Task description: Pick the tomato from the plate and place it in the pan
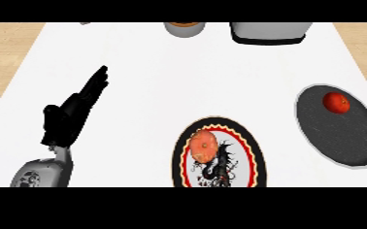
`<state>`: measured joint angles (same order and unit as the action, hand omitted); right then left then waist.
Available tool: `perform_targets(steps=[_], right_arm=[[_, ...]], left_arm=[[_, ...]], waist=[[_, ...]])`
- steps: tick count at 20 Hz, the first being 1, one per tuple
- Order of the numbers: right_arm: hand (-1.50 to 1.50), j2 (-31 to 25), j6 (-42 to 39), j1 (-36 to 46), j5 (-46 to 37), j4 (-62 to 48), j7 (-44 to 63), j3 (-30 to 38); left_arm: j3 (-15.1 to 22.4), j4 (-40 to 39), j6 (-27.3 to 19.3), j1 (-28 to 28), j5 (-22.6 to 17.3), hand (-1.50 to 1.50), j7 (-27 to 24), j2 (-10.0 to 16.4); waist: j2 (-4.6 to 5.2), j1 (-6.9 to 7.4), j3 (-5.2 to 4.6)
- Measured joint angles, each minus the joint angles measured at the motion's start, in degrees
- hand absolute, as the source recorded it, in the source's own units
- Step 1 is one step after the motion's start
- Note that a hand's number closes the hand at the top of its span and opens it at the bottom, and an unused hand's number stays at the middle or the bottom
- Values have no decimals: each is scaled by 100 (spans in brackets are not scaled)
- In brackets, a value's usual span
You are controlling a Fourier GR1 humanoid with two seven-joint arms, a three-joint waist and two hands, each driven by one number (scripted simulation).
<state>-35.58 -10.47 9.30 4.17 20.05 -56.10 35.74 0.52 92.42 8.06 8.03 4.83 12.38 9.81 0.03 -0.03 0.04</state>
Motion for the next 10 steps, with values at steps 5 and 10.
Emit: perform_targets(steps=[5, 10], right_arm=[[-150, 189, -20, -463, 133, 298, -89, -82], [-150, 598, 61, -1003, 234, 859, -188, -193]], left_arm=[[-102, -39, 121, -62, -52, 0, -104, 38], [-145, -95, 117, -75, -10, 0, -179, 12]], waist=[[-4, -11, 0], [-9, -26, -6]])
